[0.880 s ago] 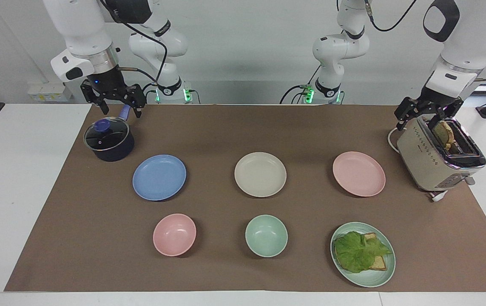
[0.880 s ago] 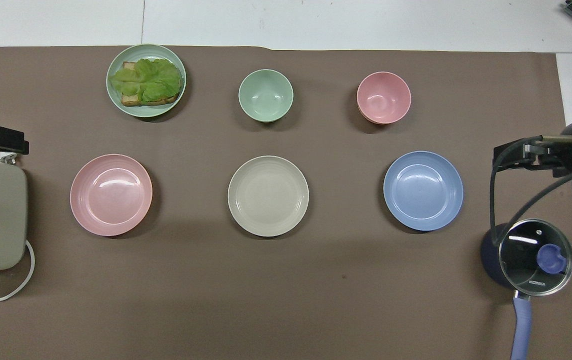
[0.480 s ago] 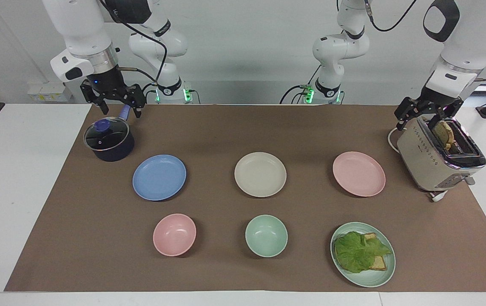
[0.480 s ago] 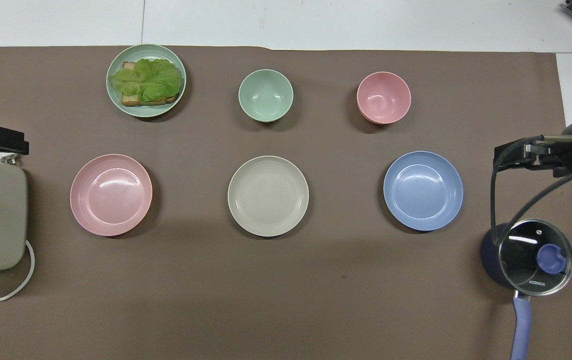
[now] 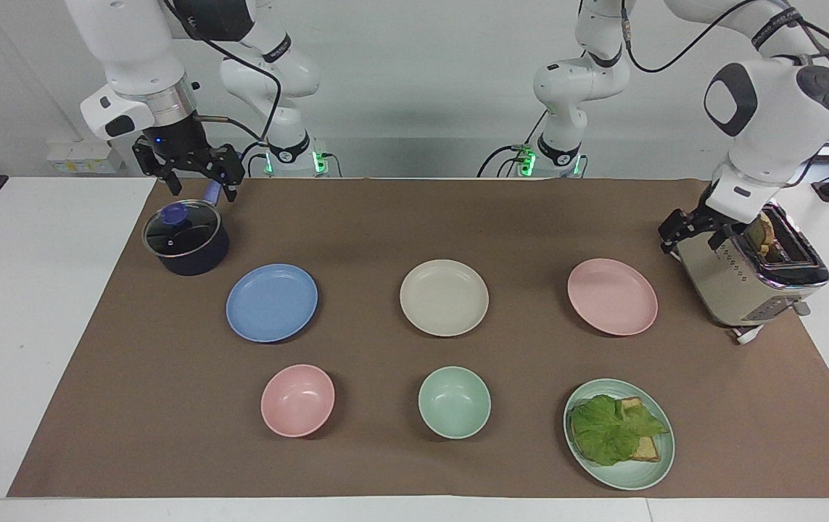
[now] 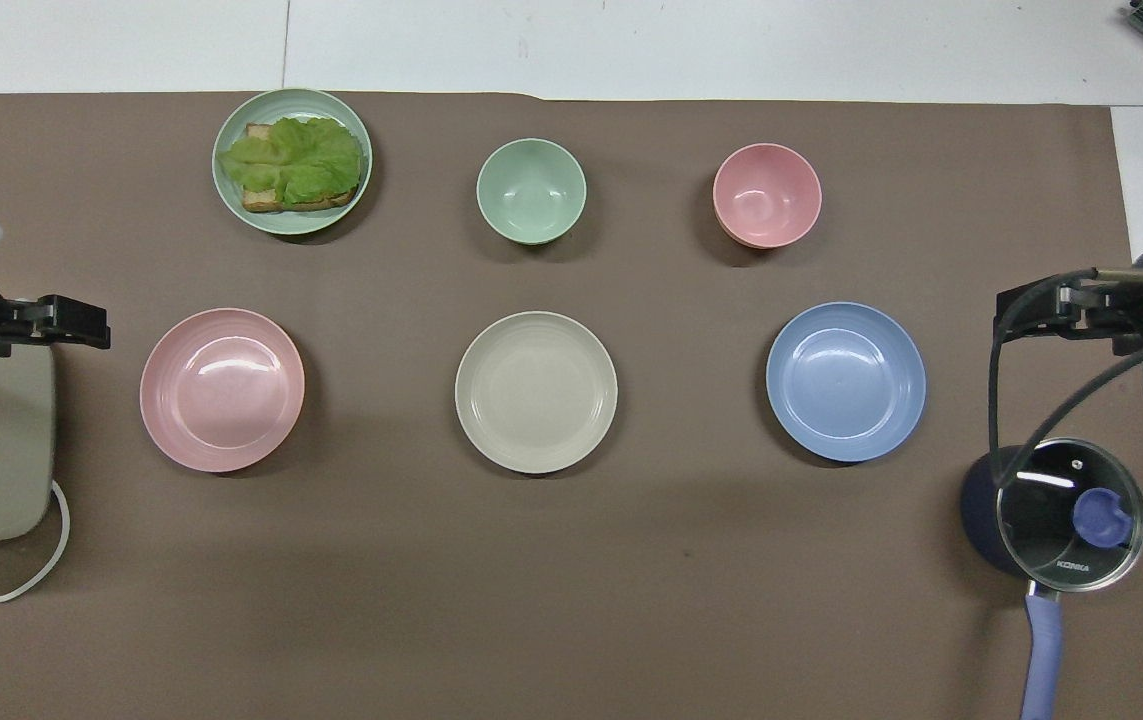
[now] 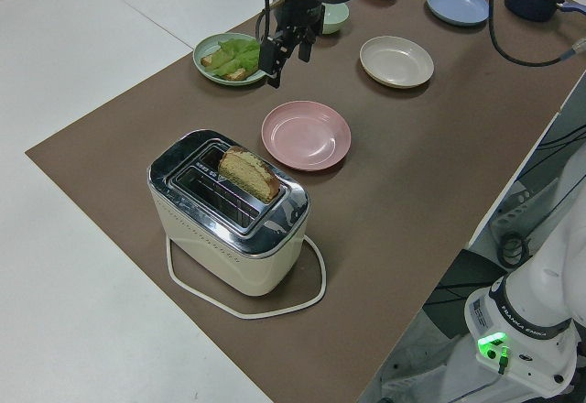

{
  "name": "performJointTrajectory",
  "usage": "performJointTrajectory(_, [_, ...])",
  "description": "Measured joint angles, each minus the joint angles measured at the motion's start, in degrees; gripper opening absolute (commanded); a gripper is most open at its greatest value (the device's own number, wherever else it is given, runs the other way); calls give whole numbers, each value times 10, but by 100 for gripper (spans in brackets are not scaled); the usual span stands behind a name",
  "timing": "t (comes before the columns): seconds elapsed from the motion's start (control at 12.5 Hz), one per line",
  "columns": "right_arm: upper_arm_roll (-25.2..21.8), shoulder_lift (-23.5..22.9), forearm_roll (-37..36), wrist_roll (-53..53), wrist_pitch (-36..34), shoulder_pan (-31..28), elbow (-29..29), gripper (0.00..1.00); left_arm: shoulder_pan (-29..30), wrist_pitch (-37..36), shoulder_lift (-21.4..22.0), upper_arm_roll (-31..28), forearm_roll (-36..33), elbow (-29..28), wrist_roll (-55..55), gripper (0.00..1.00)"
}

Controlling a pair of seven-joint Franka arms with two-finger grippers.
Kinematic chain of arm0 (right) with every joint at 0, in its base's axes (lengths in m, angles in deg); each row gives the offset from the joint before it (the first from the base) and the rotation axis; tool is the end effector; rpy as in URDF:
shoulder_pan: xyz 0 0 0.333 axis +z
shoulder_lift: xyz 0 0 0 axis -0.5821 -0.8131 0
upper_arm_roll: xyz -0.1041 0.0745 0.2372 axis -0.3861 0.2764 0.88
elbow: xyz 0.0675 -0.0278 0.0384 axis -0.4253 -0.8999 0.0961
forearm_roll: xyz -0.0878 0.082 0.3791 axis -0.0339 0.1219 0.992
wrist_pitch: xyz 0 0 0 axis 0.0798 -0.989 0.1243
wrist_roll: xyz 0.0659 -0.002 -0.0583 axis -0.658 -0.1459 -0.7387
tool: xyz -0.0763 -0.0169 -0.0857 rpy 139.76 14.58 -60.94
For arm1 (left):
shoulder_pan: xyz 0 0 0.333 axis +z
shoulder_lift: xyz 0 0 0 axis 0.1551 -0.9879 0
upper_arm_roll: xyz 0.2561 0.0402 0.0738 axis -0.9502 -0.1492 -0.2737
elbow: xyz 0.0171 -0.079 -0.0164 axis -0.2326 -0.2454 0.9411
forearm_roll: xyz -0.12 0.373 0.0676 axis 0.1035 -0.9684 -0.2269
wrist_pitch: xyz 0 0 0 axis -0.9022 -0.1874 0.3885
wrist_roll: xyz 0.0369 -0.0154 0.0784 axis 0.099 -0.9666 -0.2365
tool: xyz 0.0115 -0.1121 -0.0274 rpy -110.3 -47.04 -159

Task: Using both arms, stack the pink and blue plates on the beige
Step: 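Move the left gripper toward the edge of the pink plate, then grip the pink plate rim and slide it onto the beige plate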

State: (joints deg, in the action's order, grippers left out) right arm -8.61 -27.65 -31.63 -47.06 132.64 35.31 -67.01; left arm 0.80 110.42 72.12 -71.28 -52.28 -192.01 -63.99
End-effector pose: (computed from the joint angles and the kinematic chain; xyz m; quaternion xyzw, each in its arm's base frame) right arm 0.5548 0.0233 0.5741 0.9976 -0.0666 0.0016 0.0165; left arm 0.5716 0.0305 0.4259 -0.9998 -0.0172 0.0036 0.0037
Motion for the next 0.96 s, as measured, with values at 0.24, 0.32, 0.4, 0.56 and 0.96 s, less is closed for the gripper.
performJointTrajectory(0.24, [0, 0, 0, 0, 0, 0, 0, 100, 19, 63, -46, -2, 0, -45, 0, 100])
performJointTrajectory(0.32, [0, 0, 0, 0, 0, 0, 0, 100, 24, 79, -65, -2, 0, -50, 0, 100])
performJointTrajectory(0.4, [0, 0, 0, 0, 0, 0, 0, 100, 28, 89, -80, -2, 0, -55, -1, 100])
performJointTrajectory(0.56, [0, 0, 0, 0, 0, 0, 0, 100, 28, 109, -96, -2, 0, -75, -10, 100])
performJointTrajectory(0.96, [0, 0, 0, 0, 0, 0, -1, 100, 28, 121, -90, 0, 0, -128, -35, 100])
